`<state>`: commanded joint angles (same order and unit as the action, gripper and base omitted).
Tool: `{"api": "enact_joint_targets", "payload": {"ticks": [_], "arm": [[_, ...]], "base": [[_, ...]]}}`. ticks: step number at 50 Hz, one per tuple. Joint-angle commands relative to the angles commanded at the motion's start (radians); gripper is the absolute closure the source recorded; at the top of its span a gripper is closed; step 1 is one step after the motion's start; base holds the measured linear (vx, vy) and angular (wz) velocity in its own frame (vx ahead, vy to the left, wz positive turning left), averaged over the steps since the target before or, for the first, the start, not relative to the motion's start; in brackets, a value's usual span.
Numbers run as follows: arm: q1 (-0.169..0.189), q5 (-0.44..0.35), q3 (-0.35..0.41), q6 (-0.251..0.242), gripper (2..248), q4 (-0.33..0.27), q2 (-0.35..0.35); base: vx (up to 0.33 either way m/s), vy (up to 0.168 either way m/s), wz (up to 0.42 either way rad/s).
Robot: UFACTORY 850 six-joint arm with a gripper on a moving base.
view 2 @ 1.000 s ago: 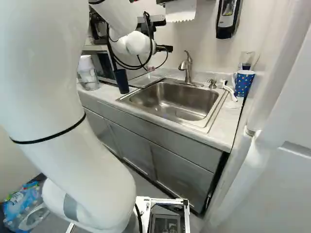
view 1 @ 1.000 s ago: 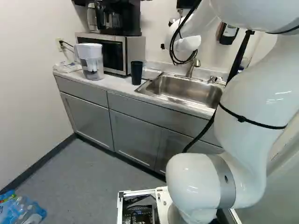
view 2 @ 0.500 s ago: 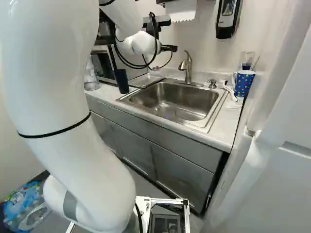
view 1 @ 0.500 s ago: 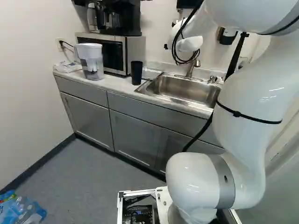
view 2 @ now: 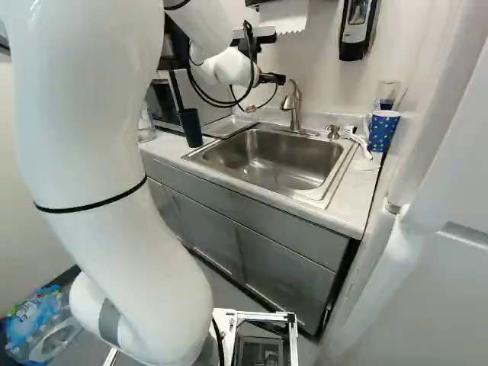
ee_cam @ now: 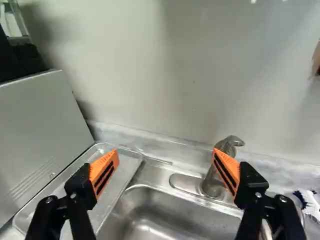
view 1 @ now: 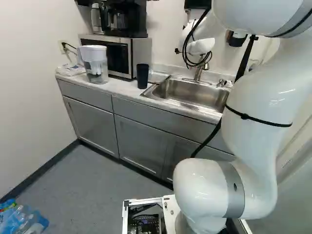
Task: Rinse the cup and place it in the tray
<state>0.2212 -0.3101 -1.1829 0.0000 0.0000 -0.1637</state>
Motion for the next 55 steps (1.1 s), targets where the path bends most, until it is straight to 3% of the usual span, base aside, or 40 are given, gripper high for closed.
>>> {"api": "enact_joint_targets", "payload": {"ticks": [26,55], "arm": [[0.033,0.038,-0.05,0.0,3,0.0,-0.045],[0.042,0.038,-0.111,0.0,3,0.0,-0.1]], "base": [[0.0,0.0,0.0],[0.0,0.0,0.0]]}}
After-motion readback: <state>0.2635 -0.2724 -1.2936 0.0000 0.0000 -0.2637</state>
